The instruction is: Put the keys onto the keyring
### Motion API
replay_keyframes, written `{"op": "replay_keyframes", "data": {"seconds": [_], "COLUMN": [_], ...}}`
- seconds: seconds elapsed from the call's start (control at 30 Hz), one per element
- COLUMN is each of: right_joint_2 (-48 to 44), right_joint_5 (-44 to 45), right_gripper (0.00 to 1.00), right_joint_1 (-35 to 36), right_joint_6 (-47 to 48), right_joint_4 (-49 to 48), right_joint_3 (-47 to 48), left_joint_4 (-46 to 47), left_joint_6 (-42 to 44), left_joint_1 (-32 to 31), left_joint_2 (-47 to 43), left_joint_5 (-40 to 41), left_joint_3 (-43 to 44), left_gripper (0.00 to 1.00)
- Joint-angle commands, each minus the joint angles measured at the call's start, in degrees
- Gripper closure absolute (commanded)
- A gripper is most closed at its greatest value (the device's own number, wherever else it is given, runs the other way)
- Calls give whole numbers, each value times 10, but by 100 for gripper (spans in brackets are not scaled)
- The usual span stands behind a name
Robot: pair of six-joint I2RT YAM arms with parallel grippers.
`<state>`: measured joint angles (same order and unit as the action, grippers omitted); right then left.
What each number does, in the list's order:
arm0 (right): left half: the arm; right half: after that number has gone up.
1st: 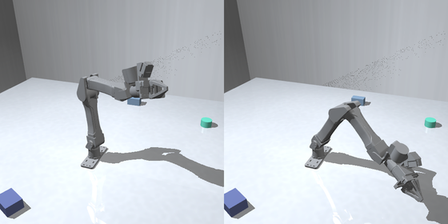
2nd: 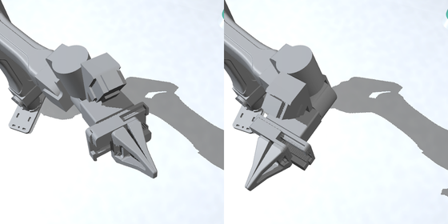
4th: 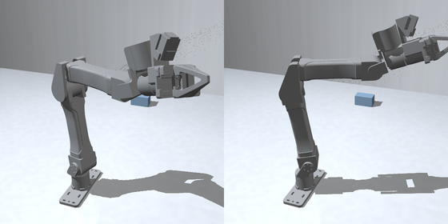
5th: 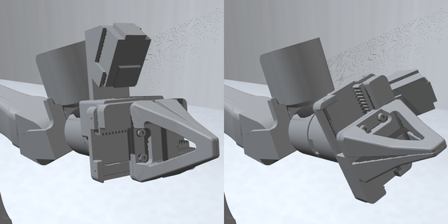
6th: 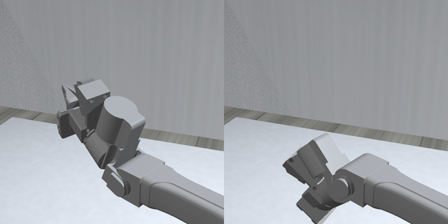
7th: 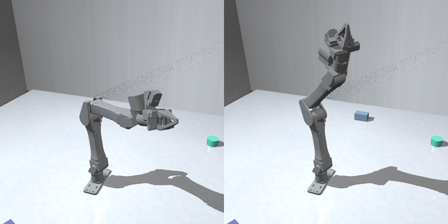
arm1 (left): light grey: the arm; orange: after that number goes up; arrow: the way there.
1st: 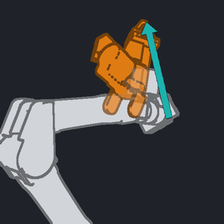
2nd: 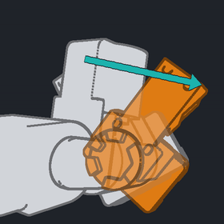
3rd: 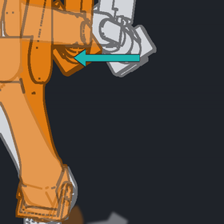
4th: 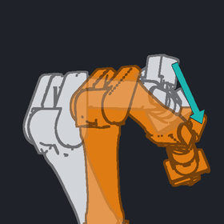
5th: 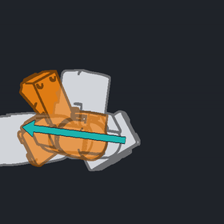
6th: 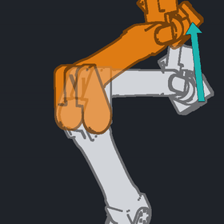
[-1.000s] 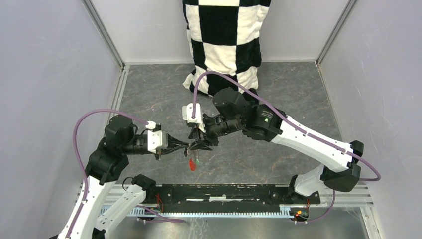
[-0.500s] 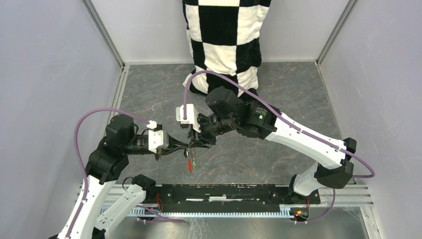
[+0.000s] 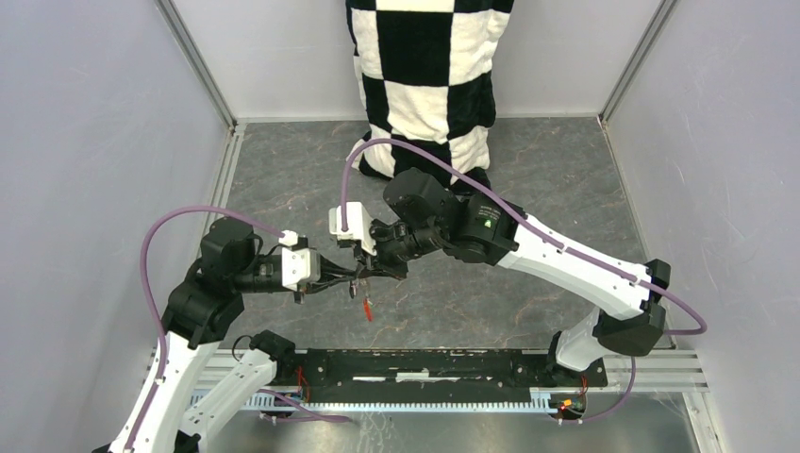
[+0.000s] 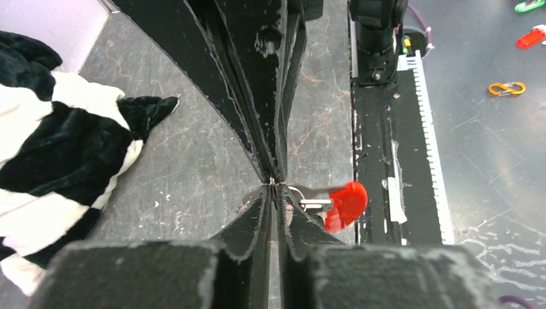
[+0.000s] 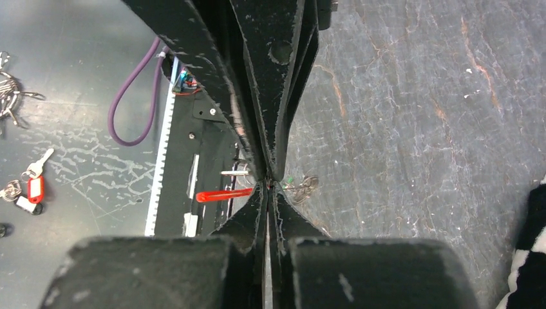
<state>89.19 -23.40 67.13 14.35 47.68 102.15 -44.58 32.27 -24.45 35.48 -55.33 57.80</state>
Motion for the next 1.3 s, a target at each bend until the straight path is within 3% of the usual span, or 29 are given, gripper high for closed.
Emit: {"op": "replay_keyframes", "data": {"seconds": [0.0, 0.1, 0.4, 0.67, 1.07, 1.27], "right_joint_2": [-36, -82, -194, -230, -288, -275], "right_joint_5": [18, 14, -49, -73, -67, -67], "right_gripper": [100, 100, 100, 100, 100, 100], "right_joint_1": [0, -3, -29, -33, -32, -33], "right_joint_6": [-8, -19, -70, -104, -176, -188], "right_joint_4": [-88, -158, -366, -473, -755, -813], "right_joint_3": [-46, -118, -279, -352, -507, -515], "left_joint_4": [10, 10, 13, 141, 167, 175], "left_joint_6": [2, -6, -42, -187, -257, -280], "left_joint_1": [0, -1, 0, 0, 0, 0], "left_joint_2": [0, -1, 5, 6, 16, 19], "left_joint_5": [-20, -21, -34, -24, -66, -77], "left_joint_3": [25, 31, 44, 19, 64, 69], "left_gripper": [77, 64, 51, 51, 55, 55]}}
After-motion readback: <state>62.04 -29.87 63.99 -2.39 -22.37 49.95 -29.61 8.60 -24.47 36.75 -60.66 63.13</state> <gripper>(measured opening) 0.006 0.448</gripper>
